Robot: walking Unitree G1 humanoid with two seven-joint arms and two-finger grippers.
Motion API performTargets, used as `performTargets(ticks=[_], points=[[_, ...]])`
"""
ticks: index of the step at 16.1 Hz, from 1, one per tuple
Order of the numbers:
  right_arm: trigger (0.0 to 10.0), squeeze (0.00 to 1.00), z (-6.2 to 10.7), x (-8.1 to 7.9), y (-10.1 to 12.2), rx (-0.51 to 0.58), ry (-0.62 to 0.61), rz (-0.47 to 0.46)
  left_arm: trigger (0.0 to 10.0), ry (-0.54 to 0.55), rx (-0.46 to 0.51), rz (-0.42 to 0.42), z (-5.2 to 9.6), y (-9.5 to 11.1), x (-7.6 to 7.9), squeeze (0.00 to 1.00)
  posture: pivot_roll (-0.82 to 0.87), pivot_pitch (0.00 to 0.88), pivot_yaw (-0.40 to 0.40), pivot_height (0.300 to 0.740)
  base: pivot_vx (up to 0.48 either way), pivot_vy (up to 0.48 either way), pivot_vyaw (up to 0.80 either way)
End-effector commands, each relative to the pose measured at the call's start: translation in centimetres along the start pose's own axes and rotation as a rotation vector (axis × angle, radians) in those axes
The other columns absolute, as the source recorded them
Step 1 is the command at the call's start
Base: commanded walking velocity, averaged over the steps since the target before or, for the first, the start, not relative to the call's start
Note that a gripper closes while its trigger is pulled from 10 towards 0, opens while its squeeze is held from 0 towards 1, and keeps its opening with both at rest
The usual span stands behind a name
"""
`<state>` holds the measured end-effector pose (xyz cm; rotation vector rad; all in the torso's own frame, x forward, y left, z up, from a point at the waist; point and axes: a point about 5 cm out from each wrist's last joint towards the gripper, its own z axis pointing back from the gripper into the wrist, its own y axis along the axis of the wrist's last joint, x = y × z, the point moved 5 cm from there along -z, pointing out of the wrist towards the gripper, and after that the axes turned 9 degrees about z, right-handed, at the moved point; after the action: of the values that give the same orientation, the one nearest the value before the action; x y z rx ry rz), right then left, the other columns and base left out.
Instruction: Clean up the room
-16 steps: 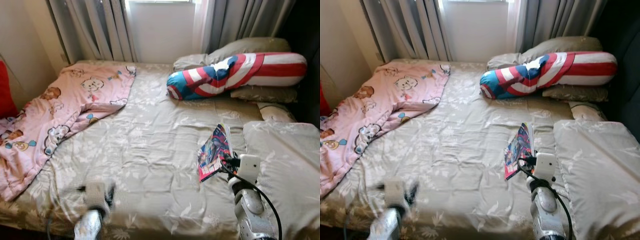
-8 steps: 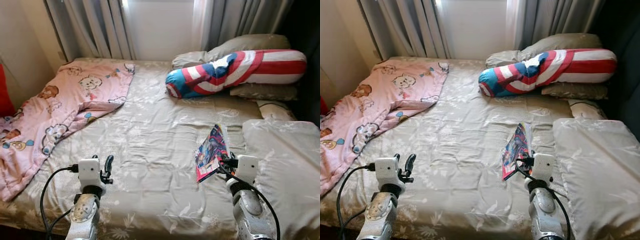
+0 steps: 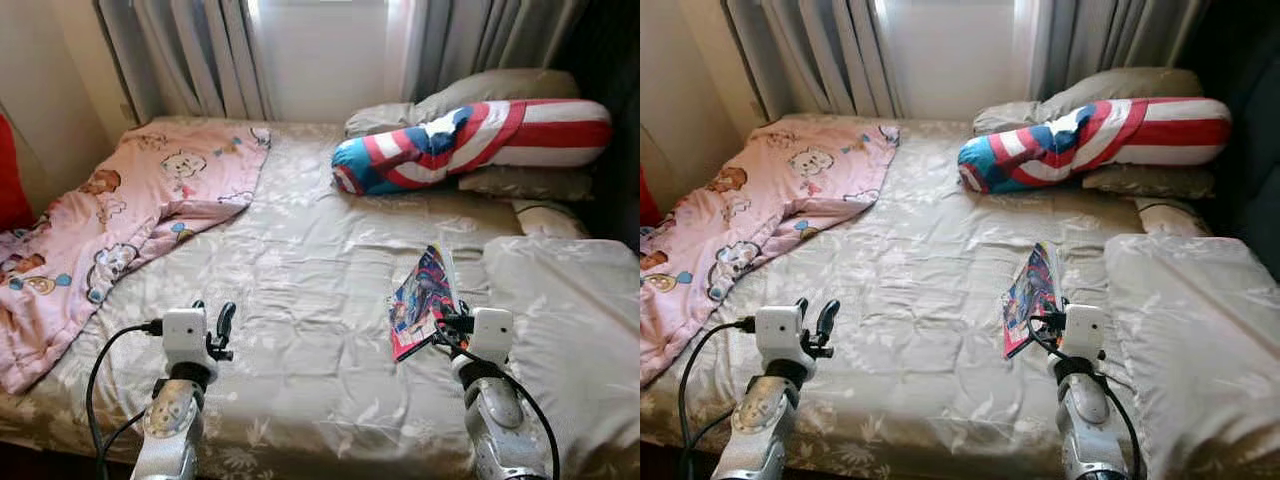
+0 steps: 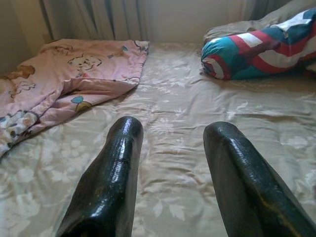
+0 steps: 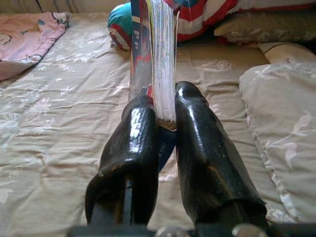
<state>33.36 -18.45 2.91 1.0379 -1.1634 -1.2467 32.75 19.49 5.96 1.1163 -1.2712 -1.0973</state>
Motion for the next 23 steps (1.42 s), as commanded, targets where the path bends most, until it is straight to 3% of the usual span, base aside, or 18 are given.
performTargets(ticks=[1, 3, 5, 23], points=[[10.0, 0.00, -0.3, 0.1, 1.5, 0.052, 0.000, 0.012, 10.0, 0.013, 0.009, -0.001, 0.0, 0.5, -0.4, 0.00, -0.06, 0.006, 0.005, 0.695, 0.000, 0.000, 0.00], [10.0, 0.00, -0.5, -0.4, 1.0, 0.021, 0.021, 0.022, 10.0, 0.009, 0.014, 0.004, -0.2, 0.7, -0.2, 0.00, -0.06, 0.008, 0.004, 0.676, 0.000, 0.000, 0.00], [10.0, 0.00, -0.6, -0.3, 1.6, 0.057, 0.018, 0.014, 10.0, 0.009, 0.013, 0.006, -0.2, 0.9, -0.2, 0.00, -0.06, 0.010, 0.003, 0.661, 0.000, 0.000, 0.00], [10.0, 0.00, -0.6, -0.4, 1.2, 0.034, 0.008, 0.009, 10.0, -0.028, -0.013, 0.011, -0.2, 0.7, 1.0, 0.00, -0.05, 0.022, 0.005, 0.661, 0.000, 0.000, 0.00]])
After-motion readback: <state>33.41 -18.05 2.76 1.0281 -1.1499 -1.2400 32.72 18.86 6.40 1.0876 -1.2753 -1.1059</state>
